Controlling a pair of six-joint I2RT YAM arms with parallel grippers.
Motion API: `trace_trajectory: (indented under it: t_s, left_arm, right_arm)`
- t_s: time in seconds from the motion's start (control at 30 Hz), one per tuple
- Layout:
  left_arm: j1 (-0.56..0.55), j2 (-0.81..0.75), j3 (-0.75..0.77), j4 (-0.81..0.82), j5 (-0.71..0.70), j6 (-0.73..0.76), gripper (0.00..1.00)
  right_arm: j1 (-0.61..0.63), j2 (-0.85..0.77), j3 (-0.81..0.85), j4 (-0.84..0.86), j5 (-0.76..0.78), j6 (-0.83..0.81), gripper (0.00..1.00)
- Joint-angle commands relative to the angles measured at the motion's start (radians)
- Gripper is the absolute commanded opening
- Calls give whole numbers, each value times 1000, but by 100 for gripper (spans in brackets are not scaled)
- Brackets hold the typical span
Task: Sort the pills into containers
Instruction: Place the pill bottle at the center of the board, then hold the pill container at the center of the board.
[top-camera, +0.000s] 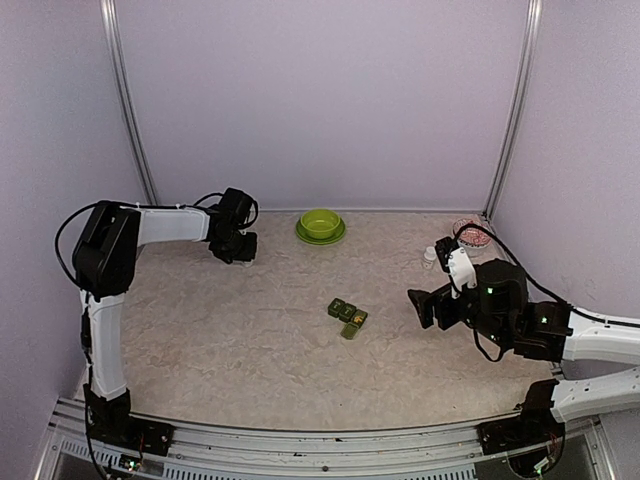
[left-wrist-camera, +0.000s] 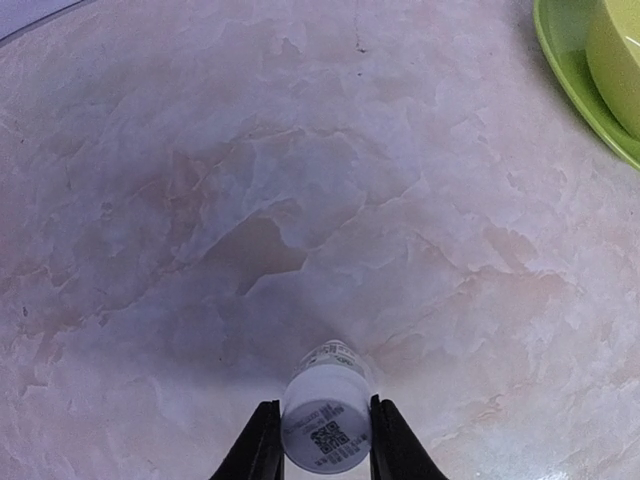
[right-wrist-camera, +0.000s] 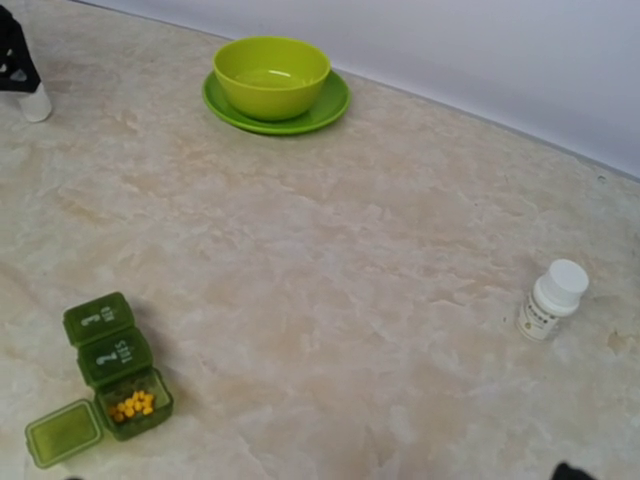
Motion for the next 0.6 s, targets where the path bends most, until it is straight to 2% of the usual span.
trace_trajectory:
  t_s: [0.0,0.1,0.3,0.57]
  left_arm:
    - [8,19,31,-15,-13,14,35]
    - [8,14,31,-16,-21,11,48]
    - [8,-23,31,0,-14,-2,67]
    - [-54,-129,-29,47,32,-25,90]
  right_arm:
    - [-9,9,-5,20,-9,14,100]
    - [-9,11,-3,24,-16,12,100]
    - [-10,35,4,31,-49,0,100]
    - [-10,113,14,99,-199,-46,100]
